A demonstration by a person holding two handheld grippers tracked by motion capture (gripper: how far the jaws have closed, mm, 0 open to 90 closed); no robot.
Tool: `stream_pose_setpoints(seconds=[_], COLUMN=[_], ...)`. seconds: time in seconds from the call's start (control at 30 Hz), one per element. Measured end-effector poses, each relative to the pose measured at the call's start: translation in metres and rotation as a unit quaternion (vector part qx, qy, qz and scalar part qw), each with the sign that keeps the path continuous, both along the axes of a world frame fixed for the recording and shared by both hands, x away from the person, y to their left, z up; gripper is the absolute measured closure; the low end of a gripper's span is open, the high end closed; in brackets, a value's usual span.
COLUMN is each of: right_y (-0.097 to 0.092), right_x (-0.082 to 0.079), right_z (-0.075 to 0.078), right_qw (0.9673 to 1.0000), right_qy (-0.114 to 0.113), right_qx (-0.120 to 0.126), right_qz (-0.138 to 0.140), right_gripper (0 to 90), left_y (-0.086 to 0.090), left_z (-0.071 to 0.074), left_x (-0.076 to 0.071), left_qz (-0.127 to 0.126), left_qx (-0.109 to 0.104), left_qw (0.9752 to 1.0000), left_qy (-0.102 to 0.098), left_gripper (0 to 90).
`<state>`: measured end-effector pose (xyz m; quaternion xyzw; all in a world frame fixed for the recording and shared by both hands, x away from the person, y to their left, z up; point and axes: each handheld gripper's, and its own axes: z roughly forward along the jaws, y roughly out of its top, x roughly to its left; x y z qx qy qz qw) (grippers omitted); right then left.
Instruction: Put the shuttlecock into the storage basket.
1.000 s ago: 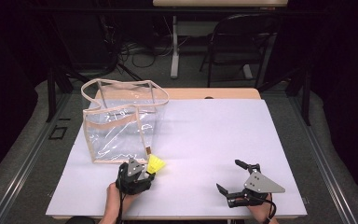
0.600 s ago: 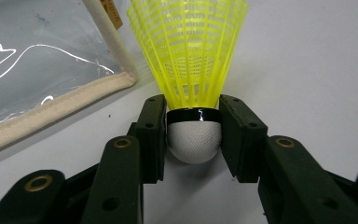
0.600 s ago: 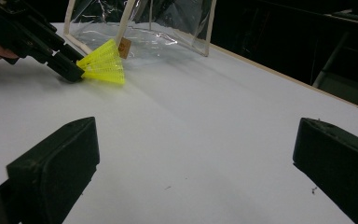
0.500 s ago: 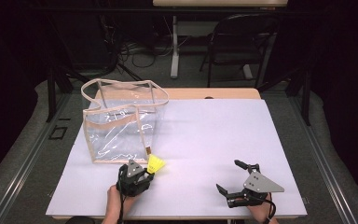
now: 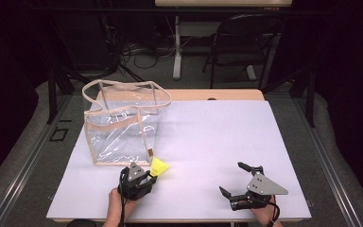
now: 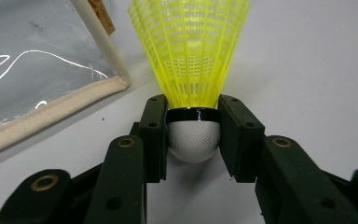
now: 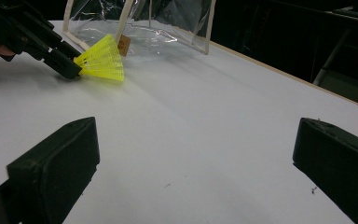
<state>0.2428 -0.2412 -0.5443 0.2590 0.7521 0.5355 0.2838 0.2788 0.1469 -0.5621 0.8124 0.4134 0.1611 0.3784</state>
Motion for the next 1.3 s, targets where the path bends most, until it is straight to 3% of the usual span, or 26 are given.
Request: stream_pose_setpoints(seconds=[0.9,1.3], right_y=[0.0,-0.001], right_x=[0.0,0.001], right_z=[0.0,0.0], right_qw=[1.0,1.0], right_qy=[0.001,0.002], right_qx=[0.005,0.005], right_qz=[-0.001,-0.001], right_gripper=[0.0,0.0], left_y=[0.005,0.006], left_z=[0.008,0.014], left_x=[0.001,0.002], left_qz=[-0.008,-0.023], left_qx=[-0.007,-0.003], left_qw=[0.9998,0.9995], left_qy=[-0.016,-0.02], left_gripper=[64.6,64.6])
